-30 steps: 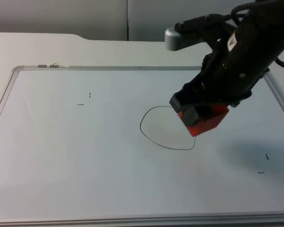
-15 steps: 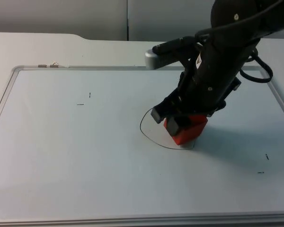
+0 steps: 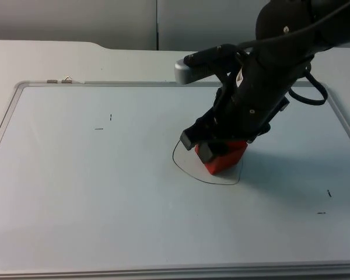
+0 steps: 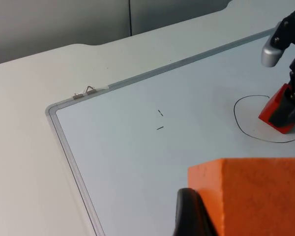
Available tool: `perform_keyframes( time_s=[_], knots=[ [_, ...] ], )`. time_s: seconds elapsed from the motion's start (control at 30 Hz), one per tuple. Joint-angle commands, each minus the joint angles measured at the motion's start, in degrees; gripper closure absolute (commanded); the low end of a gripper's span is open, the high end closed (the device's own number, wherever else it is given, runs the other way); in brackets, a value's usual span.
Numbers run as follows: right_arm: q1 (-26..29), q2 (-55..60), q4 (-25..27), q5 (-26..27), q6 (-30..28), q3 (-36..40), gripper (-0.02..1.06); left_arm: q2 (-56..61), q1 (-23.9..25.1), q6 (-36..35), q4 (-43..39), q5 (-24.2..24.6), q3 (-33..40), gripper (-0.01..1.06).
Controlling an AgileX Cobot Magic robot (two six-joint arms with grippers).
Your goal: Pick up one cube with the left hand and another cube with the right hand. First place the cube in the right hand at the target position, then stack the cube in the left hand on top.
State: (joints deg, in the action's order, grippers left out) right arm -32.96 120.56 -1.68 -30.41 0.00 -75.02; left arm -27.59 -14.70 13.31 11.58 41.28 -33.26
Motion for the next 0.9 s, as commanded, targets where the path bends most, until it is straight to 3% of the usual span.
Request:
perform_keyframes(
  time_s=[0.0, 0.4, 0.5, 0.53, 0.67, 0.7, 0.83, 0.87],
  knots=[
    [-0.3, 0.8, -0.1, 0.8, 0.0, -0.6, 1.05, 0.4, -0.5, -0.2, 0.4, -1.1, 0.1, 1.05],
    [-0.3, 1.6, 0.0, 0.9, 0.0, -0.6, 1.03, 0.4, -0.5, -0.2, 0.4, -1.1, 0.1, 1.05],
    [-0.3, 1.6, 0.0, 1.0, 0.0, -0.6, 0.89, 0.4, -0.5, -0.2, 0.4, -1.1, 0.1, 1.05],
    [-0.3, 1.6, 0.0, 1.0, 0.0, -0.6, 0.89, 0.4, -0.5, -0.2, 0.4, -1.1, 0.1, 1.05],
    [-0.3, 1.3, 0.2, 1.2, 0.0, -0.6, 0.50, 0.4, -0.5, -0.2, 0.4, -1.1, 0.1, 1.05],
    [-0.3, 1.3, 0.2, 1.2, 0.0, -0.6, 0.50, 0.4, -0.5, -0.2, 0.4, -1.1, 0.1, 1.05],
    [-0.3, 1.3, 0.4, 1.2, 0.0, -0.6, 0.19, 0.4, -0.5, -0.2, 0.4, -1.1, 0.1, 1.05],
    [-0.3, 1.3, 0.4, 1.2, 0.0, -0.6, 0.19, 0.4, -0.5, -0.2, 0.4, -1.1, 0.1, 1.05]
  ],
)
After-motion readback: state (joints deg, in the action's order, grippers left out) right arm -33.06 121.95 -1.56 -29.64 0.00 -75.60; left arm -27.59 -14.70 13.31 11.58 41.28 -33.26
